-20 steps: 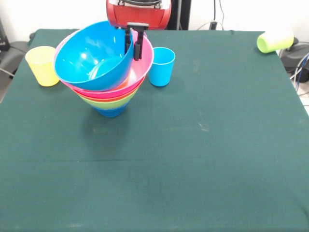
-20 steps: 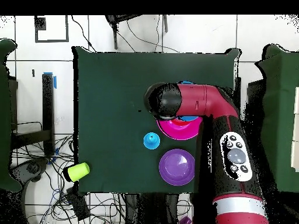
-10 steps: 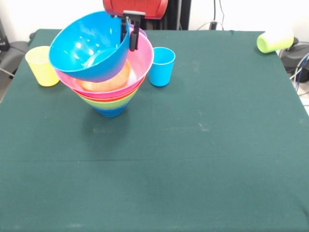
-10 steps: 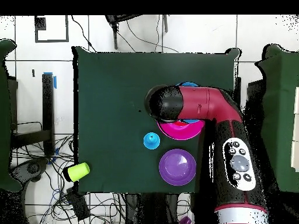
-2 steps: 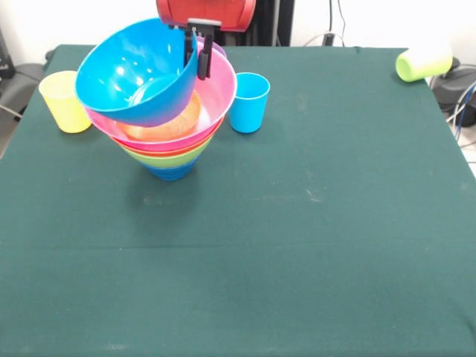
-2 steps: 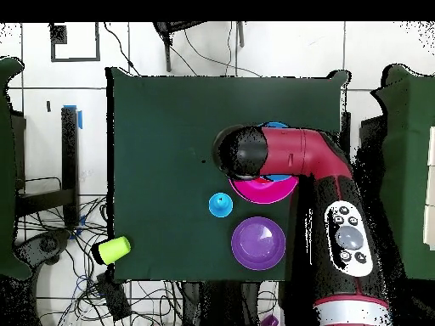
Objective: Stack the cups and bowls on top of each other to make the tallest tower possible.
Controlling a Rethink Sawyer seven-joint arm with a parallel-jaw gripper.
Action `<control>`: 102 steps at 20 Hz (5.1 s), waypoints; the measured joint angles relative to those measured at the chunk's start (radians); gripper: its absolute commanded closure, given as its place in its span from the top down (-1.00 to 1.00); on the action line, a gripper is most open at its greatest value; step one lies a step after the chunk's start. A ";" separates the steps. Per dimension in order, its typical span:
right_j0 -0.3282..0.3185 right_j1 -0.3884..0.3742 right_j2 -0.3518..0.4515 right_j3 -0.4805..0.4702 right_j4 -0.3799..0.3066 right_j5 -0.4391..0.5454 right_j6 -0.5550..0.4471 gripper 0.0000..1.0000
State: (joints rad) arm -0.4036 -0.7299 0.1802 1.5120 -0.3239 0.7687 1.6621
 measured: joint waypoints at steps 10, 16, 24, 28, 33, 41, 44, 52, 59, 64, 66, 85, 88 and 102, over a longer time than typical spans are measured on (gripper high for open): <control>-0.005 0.069 -0.004 0.007 -0.036 -0.162 0.000 -1.00; -0.016 0.094 -0.009 0.018 -0.055 -0.235 0.000 -1.00; -0.023 0.092 -0.021 0.026 -0.057 -0.261 0.000 -1.00; -0.027 0.090 -0.030 0.031 -0.057 -0.269 0.000 -1.00; -0.040 0.090 -0.033 0.034 -0.057 -0.290 0.000 -1.00; -0.059 0.090 -0.038 0.056 -0.057 -0.338 0.000 -1.00; -0.059 0.090 -0.043 0.068 -0.057 -0.376 0.000 -1.00; -0.055 0.089 -0.054 0.091 -0.056 -0.433 0.000 -1.00; -0.043 0.086 -0.069 0.117 -0.057 -0.489 0.000 -1.00; -0.039 0.078 -0.080 0.131 -0.056 -0.495 0.000 -1.00; -0.039 0.071 -0.089 0.139 -0.056 -0.495 0.000 -1.00; -0.039 0.034 -0.115 0.199 -0.054 -0.495 0.000 -1.00; -0.039 0.033 -0.115 0.200 -0.052 -0.495 0.000 -1.00; -0.039 0.027 -0.115 0.215 -0.042 -0.495 0.000 -1.00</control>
State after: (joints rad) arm -0.4427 -0.7028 0.0652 1.7269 -0.3662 0.2735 1.6619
